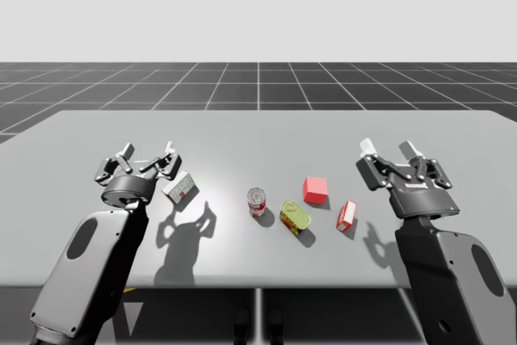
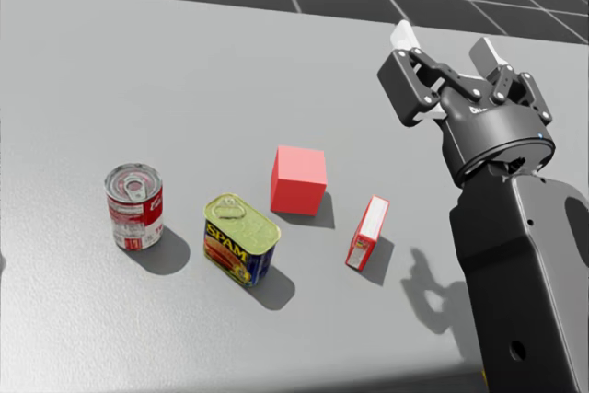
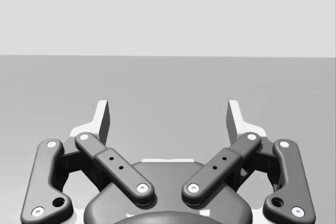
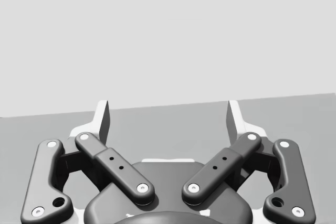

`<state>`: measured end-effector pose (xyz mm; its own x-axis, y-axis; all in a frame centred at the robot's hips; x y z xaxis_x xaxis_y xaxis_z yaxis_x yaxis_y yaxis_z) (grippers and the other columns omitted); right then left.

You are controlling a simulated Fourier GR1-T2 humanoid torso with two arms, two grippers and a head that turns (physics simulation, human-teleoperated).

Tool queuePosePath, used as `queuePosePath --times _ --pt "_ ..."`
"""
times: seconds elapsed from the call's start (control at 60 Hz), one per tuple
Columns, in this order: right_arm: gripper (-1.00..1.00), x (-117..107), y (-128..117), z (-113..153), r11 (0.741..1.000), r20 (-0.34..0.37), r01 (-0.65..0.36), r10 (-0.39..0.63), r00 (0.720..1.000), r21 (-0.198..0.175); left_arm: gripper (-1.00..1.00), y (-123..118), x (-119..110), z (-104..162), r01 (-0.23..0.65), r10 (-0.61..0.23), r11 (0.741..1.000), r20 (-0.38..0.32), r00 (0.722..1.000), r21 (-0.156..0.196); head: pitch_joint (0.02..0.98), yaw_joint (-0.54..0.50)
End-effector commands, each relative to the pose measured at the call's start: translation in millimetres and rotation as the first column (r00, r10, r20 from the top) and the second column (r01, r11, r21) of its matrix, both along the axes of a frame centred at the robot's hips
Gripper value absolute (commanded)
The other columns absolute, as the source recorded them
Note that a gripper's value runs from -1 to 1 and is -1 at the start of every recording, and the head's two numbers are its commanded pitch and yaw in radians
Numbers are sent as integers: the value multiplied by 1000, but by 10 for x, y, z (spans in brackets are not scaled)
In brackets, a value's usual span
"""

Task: Find the red cube and pick it up.

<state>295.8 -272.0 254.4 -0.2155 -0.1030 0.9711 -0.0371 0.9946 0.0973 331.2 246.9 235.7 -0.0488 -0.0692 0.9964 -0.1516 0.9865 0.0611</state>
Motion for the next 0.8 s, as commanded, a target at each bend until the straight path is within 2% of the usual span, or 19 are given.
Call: queuePosePath --times 0.017,0.05,0.067,0.167,0.25,0.3,0.35,0.367,0.4,0.467,0.483,0.55,0.583,0.65,0.7,0.75,0.8 --pt "-1000 -29 100 -37 997 -68 -58 62 996 47 -1000 -12 9 -1 1 -1 1000 1 1000 -1 785 -286" --pt "-1000 -49 124 -46 996 -76 -69 73 994 49 -1000 -13 7 -2 0 0 1000 0 1000 -1 785 -285" --pt "-1000 -81 157 -46 998 -109 -53 57 992 45 -1000 -16 4 -3 1 -1 1000 -1 1000 -1 784 -286" --pt "-1000 -152 210 -63 998 -184 -56 62 981 38 -1000 -20 1 -3 3 -3 1000 -3 1000 -2 783 -286" --pt "-1000 -209 248 -115 994 -264 -95 105 959 52 -1000 -23 0 -4 4 -4 1000 -5 1000 -1 782 -284" --pt "-1000 -243 279 -190 992 -296 -122 124 947 27 -1000 -27 0 -8 6 -6 1000 -8 1000 1 780 -283" --pt "-1000 -270 308 -252 988 -333 -147 152 931 39 -1000 -29 0 -10 6 -6 1000 -9 1000 2 780 -283" --pt "-1000 -279 315 -270 987 -336 -157 158 929 31 -1000 -30 0 -10 6 -6 1000 -10 1000 2 780 -283" --pt "-1000 -302 333 -347 980 -355 -200 184 917 -10 -1000 -34 -1 -13 7 -7 1000 -12 1000 4 780 -283" --pt "-1000 -327 344 -409 969 -372 -245 217 902 -27 -1000 -36 -3 -15 8 -7 1000 -13 1000 5 781 -283" --pt "-1000 -340 345 -456 957 -375 -286 247 893 -51 -1000 -37 -3 -16 8 -8 1000 -14 1000 6 781 -282" --pt "-1000 -345 337 -507 949 -393 -308 261 882 -60 -1000 -39 -4 -16 8 -8 1000 -15 1000 7 781 -282" --pt "-1000 -350 316 -563 937 -407 -342 288 867 -66 -1000 -41 -4 -17 9 -8 1000 -15 1000 8 783 -282" --pt "-1000 -350 288 -633 933 -429 -351 287 857 -77 -1000 -44 -4 -20 9 -9 1000 -16 1000 8 783 -280" --pt "-1000 -354 283 -666 934 -449 -352 291 845 -56 -1000 -47 -4 -22 9 -8 1000 -16 1000 9 782 -280" --pt "-1000 -355 275 -731 933 -460 -354 285 841 -69 -1000 -50 -3 -25 9 -9 1000 -17 1000 10 783 -278" --pt "-1000 -362 281 -773 930 -478 -363 294 828 -56 -1000 -52 -3 -28 9 -9 1000 -18 1000 11 783 -278"
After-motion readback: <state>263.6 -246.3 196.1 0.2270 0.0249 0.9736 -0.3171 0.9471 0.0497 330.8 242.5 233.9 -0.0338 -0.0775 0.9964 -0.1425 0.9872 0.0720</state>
